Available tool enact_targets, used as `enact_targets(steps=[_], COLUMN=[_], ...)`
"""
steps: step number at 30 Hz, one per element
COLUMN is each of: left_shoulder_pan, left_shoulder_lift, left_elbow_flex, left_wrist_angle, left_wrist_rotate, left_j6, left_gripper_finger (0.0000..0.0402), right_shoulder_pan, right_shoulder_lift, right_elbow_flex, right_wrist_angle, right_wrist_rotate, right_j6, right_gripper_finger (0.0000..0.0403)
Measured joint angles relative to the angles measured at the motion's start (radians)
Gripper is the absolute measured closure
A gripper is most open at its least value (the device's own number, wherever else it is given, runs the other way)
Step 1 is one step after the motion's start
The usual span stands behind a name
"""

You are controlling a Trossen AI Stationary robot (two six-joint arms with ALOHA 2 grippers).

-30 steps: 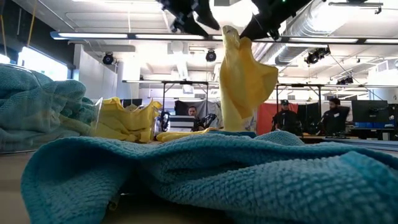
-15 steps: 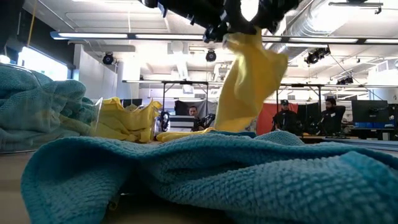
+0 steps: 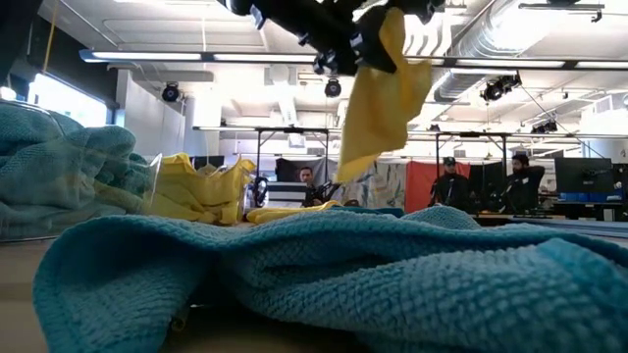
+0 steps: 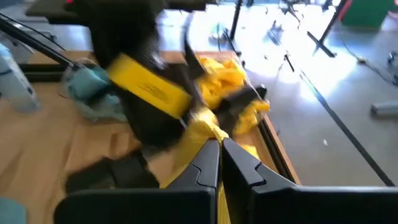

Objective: Sort microfiber towel by color & place in baskets
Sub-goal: Put the yellow microfiber cloth into the top transparent bin

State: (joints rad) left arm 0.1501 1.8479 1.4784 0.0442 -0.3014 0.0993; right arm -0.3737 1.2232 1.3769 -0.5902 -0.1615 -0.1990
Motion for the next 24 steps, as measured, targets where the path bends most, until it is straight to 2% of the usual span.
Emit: enact_targets(steps=[2, 5, 8, 9, 12, 16, 21, 24], left_shoulder_pan=[-0.003, 0.0, 0.017, 0.026, 0.06, 0.127, 0.252, 0.334], left_shoulder_lift=[-0.013, -0.042, -0.089, -0.11, -0.178, -0.268, -0.37, -0.412], left_elbow_flex=[0.0, 0.0, 0.0, 0.0, 0.0, 0.0, 0.0, 0.0], left_wrist_angle=[0.0, -0.006, -0.057, -0.084, -0.195, -0.364, -0.543, -0.651], left_wrist_rotate=[-0.02, -0.03, -0.029, -0.028, -0.031, -0.096, -0.172, -0.182], left_j6=[-0.013, -0.016, -0.006, 0.006, 0.026, 0.036, 0.033, 0.017], left_gripper_finger=[0.0204, 0.0281, 0.0369, 0.0384, 0.0389, 0.0399, 0.0401, 0.0401], right_shoulder_pan=[-0.002, 0.001, 0.0, 0.0, 0.0, 0.0, 0.0, 0.0], right_shoulder_lift=[0.0, 0.0, 0.0, 0.0, 0.001, 0.0, 0.0, 0.0], right_elbow_flex=[0.0, 0.0, 0.0, 0.0, 0.0, -0.001, -0.001, -0.001], right_wrist_angle=[-0.034, -0.091, -0.128, -0.138, -0.18, -0.209, -0.209, -0.207], right_wrist_rotate=[0.007, 0.026, 0.089, 0.113, 0.157, 0.159, 0.161, 0.169], right_j6=[0.009, 0.0, 0.045, 0.058, 0.068, 0.096, 0.113, 0.113], right_gripper_finger=[0.0402, 0.0398, 0.0393, 0.039, 0.0377, 0.0342, 0.0289, 0.0268])
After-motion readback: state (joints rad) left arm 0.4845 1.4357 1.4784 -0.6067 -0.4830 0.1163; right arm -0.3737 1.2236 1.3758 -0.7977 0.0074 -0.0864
